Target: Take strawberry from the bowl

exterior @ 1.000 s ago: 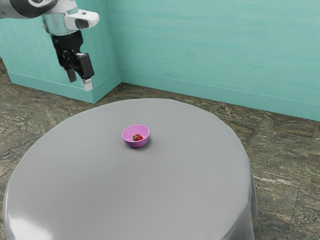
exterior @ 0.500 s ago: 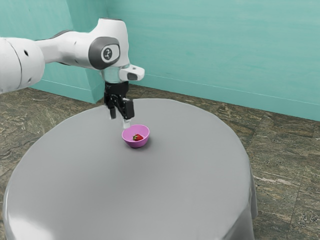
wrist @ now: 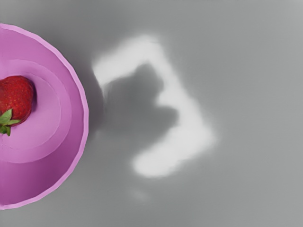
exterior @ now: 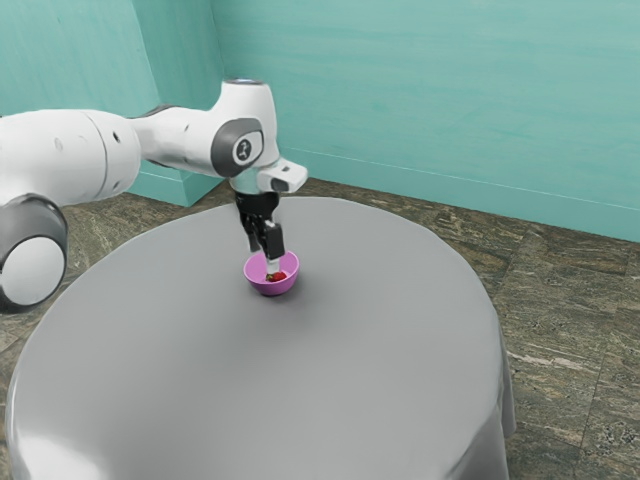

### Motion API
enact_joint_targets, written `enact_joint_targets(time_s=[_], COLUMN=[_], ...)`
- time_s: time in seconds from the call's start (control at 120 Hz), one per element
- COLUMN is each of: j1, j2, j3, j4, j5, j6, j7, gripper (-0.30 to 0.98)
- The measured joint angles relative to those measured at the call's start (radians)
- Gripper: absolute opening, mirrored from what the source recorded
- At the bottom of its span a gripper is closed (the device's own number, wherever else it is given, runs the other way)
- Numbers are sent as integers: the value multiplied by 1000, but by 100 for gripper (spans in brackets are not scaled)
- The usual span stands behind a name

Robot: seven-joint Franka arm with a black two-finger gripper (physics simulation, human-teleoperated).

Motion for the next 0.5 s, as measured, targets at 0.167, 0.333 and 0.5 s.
enact_joint_targets(time_s=[0.167,0.333,0.5], j1=[18,36,50], j2=[39,122,146], j3=[1,2,3], j4=[19,119,126], j5=[-12,-21,-34], j6=[52,89,109], j7=[63,123,172], gripper=[57,51,49])
